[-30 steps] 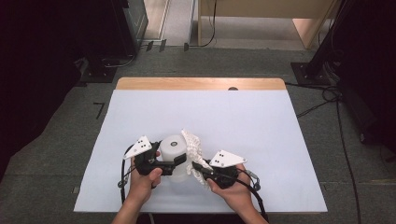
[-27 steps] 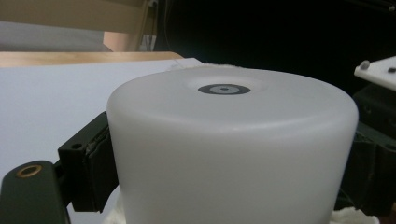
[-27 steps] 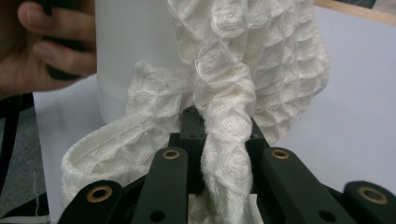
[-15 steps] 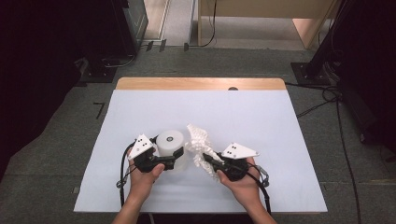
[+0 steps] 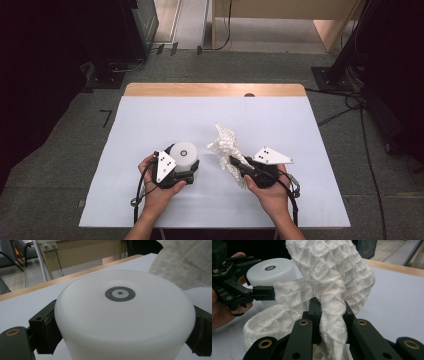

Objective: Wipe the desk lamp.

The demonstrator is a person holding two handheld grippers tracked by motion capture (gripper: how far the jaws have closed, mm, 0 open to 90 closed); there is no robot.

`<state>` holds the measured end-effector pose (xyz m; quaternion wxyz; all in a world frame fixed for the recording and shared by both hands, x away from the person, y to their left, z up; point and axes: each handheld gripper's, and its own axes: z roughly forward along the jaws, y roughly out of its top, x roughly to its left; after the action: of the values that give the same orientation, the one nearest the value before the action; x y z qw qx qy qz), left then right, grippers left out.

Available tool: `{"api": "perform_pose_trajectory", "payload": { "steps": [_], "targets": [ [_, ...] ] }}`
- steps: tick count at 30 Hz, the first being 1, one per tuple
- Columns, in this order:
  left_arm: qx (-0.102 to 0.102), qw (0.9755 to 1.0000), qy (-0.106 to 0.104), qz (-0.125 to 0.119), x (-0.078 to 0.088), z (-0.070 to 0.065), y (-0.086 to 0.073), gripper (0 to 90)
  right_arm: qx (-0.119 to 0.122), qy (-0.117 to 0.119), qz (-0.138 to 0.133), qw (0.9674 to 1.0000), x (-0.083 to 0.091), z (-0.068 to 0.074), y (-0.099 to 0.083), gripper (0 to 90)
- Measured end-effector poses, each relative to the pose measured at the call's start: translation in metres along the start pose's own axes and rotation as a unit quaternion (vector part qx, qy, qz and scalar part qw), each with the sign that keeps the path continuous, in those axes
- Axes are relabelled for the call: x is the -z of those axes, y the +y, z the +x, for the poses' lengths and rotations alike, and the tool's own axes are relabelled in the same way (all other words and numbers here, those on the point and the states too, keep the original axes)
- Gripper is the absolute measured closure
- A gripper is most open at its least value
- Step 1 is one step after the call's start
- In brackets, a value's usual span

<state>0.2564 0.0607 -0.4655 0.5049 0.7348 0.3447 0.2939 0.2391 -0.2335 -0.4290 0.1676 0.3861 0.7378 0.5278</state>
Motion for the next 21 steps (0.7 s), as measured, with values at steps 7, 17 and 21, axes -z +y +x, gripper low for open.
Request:
{"api": "perform_pose_trajectory", "payload": {
  "steps": [7,17,21],
  "targets": [
    [0.021,0.9989,0.042,0.004,0.006,-0.011,0.000,3.4,0.003,0.002,-0.001,1.0000,-0.001,0.000,0.000,77.7],
    [0.059,0.9912,0.113,0.035,0.004,-0.025,0.003,7.8,0.005,0.004,0.003,1.0000,-0.003,0.003,-0.001,77.7],
    [0.054,0.9963,0.061,0.027,0.005,-0.017,0.003,8.5,0.007,0.005,0.001,1.0000,-0.002,0.002,-0.001,77.6]
  ]
}}
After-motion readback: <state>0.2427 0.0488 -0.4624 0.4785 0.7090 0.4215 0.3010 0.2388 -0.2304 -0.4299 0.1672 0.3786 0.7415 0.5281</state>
